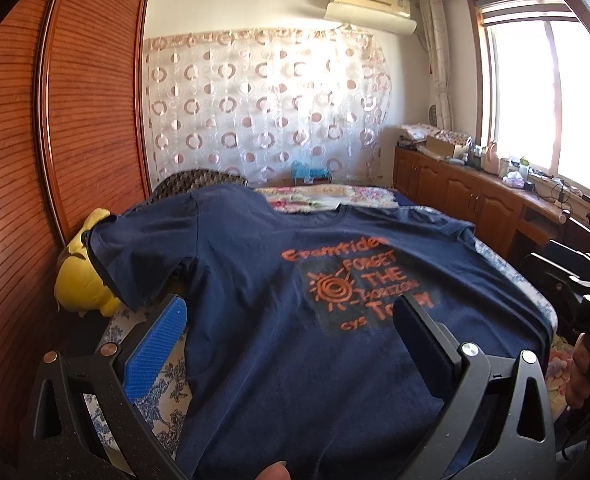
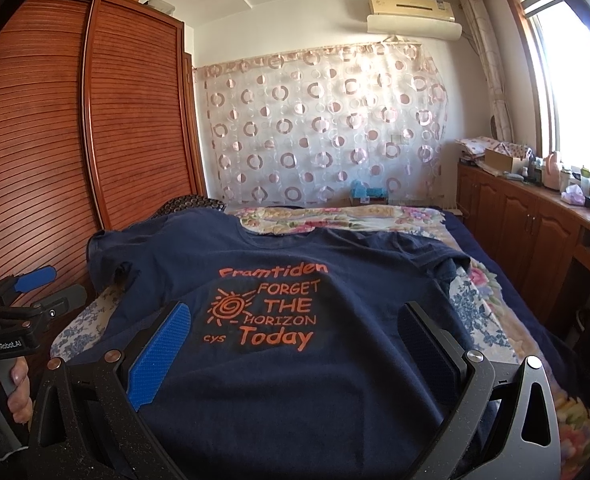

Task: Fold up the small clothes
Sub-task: 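Grasp the side edge of the navy T-shirt with the left tool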

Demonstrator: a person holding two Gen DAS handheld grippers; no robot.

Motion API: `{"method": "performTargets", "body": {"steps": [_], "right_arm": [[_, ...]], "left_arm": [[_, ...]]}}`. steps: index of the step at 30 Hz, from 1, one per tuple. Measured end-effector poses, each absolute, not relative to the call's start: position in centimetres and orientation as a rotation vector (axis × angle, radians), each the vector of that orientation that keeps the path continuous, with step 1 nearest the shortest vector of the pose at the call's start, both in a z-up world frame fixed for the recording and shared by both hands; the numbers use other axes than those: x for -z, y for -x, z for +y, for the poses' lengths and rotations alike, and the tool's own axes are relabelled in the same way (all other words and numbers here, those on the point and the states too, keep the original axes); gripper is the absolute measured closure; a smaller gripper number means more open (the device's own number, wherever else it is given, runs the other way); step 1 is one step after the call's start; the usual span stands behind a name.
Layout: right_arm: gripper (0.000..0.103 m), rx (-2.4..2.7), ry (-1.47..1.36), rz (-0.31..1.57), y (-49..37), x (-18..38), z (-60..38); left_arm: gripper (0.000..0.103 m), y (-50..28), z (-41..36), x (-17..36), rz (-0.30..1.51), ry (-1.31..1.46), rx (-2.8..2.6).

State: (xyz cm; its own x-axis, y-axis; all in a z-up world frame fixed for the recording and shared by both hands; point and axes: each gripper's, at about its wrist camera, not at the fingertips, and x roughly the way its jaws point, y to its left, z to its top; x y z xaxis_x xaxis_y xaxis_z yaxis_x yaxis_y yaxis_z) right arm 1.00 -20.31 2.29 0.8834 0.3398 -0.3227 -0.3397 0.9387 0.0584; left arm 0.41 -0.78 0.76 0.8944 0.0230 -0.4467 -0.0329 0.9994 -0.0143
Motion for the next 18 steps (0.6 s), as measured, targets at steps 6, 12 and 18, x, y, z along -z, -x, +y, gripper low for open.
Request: {"method": "performTargets", "body": {"steps": [6,12,18], "right_arm": [[0.0,-0.378,0.002,0.356,-2.5,-1.7,-19.8],[0.0,-0.4,0.033,0.395,-5.0,-0.6,-18.8],[0.0,-0.417,0.09,0.47,-8.0,-0.2,-17.2]], "left_arm": [[0.0,-1.5,0.7,1.7,0.51,0.028,-0.05],[0.0,-2.2,2.4,3.2,0.545,0.046,-0.077],[0.0,-2.8,4.6,4.6,0.57,0.04,-0.105]]}}
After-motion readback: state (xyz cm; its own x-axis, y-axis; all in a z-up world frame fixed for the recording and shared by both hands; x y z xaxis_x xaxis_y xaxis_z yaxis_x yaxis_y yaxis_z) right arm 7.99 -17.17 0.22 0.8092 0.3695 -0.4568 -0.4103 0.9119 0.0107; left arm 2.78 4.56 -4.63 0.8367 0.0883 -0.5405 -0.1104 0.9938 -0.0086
